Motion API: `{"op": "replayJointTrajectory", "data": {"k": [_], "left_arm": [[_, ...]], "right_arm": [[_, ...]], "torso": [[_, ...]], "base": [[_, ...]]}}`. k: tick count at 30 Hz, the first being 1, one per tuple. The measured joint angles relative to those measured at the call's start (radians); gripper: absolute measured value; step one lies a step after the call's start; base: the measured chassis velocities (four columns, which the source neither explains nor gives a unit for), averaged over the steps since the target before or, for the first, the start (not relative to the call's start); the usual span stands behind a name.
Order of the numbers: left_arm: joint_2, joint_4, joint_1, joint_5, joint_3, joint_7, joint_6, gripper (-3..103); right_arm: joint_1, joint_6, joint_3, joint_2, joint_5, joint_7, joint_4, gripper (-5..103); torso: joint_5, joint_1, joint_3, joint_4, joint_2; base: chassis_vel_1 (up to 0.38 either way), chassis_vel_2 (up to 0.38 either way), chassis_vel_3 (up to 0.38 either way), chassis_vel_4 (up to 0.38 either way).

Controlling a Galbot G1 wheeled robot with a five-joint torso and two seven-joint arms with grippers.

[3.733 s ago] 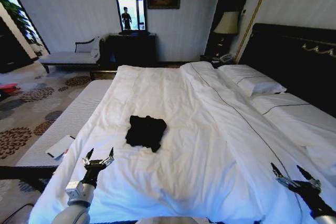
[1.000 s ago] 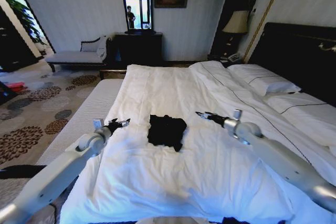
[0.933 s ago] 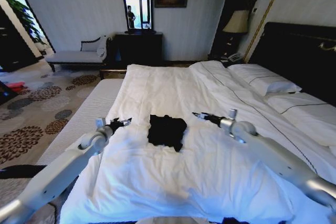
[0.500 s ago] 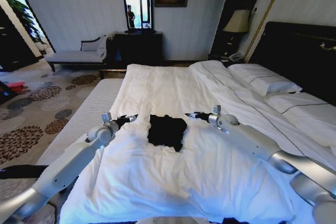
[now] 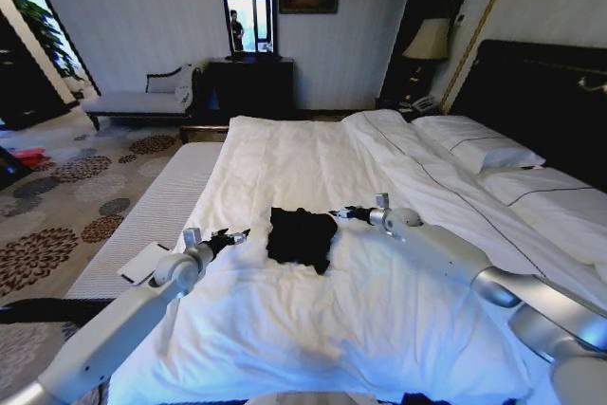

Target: Fold the clothes on the bed.

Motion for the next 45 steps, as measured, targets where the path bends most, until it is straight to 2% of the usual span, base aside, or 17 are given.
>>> {"op": "replayJointTrajectory", "data": {"k": [2, 7, 19, 24, 26, 30, 33, 34, 36, 38, 42, 45], "left_arm": [[0.000, -0.006, 0.010, 0.004, -0.008, -0.003, 0.000, 100], [-0.001, -0.024, 0.019, 0.013, -0.018, -0.009, 0.001, 100], [-0.012, -0.029, 0.037, 0.033, -0.017, -0.008, 0.000, 100], [-0.014, -0.040, 0.046, 0.040, -0.013, -0.010, -0.003, 100], [-0.008, -0.051, 0.051, 0.038, -0.015, -0.011, -0.003, 100], [-0.002, -0.057, 0.059, 0.033, -0.022, -0.014, -0.003, 100], [-0.002, -0.049, 0.061, 0.044, -0.024, -0.013, -0.005, 100], [-0.002, -0.049, 0.061, 0.044, -0.024, -0.013, -0.005, 100], [-0.002, -0.044, 0.066, 0.060, -0.024, -0.007, -0.012, 100], [-0.003, -0.044, 0.069, 0.061, -0.025, -0.007, -0.013, 100], [-0.003, -0.041, 0.071, 0.068, -0.029, -0.005, -0.016, 100], [-0.003, -0.043, 0.064, 0.070, -0.028, -0.007, -0.016, 100]], "right_arm": [[-0.002, 0.000, 0.004, 0.015, -0.010, -0.001, -0.026, 100], [-0.006, -0.006, 0.015, 0.030, 0.001, 0.003, -0.048, 100], [-0.008, -0.021, 0.022, -0.004, 0.052, 0.019, 0.026, 100], [-0.033, -0.021, 0.024, -0.003, 0.023, 0.002, 0.035, 101], [-0.042, -0.021, 0.028, 0.000, 0.016, 0.001, 0.039, 95], [-0.052, -0.020, 0.031, -0.001, 0.007, 0.000, 0.052, 90], [-0.055, -0.019, 0.032, 0.000, 0.002, 0.001, 0.058, 79], [-0.055, -0.019, 0.032, 0.000, 0.002, 0.001, 0.058, 79], [-0.060, -0.017, 0.040, 0.005, -0.001, 0.002, 0.059, 68], [-0.062, -0.016, 0.043, 0.006, -0.005, 0.003, 0.060, 68], [-0.061, -0.015, 0.036, 0.001, -0.014, 0.002, 0.085, 47], [-0.060, -0.009, 0.027, -0.001, -0.017, 0.002, 0.089, 41]], "torso": [[0.0000, 0.000, 0.000, 0.0006, 0.000], [-0.0001, 0.000, 0.000, 0.0000, 0.000], [0.0000, 0.000, 0.000, 0.0001, 0.000], [0.0000, 0.000, 0.000, 0.0001, 0.000], [0.0002, 0.000, 0.000, 0.0002, 0.000], [0.0001, 0.000, 0.000, 0.0001, 0.000], [0.0000, 0.000, 0.000, 0.0001, 0.000], [0.0000, 0.000, 0.000, 0.0001, 0.000], [0.0000, 0.000, 0.000, 0.0001, 0.000], [0.0000, 0.000, 0.000, 0.0002, 0.000], [-0.0001, 0.000, 0.000, 0.0002, 0.000], [-0.0001, 0.000, 0.000, 0.0003, 0.000]], "base": [[0.000, 0.000, 0.000, 0.000], [0.000, 0.000, 0.000, 0.000], [0.000, 0.000, 0.000, 0.000], [0.000, 0.000, 0.000, 0.000], [0.000, 0.000, 0.000, 0.000], [0.000, 0.000, 0.000, 0.000], [0.000, 0.000, 0.000, 0.000], [0.000, 0.000, 0.000, 0.000], [0.000, 0.000, 0.000, 0.000], [0.000, 0.000, 0.000, 0.000], [0.000, 0.000, 0.000, 0.000], [0.000, 0.000, 0.000, 0.000]]}}
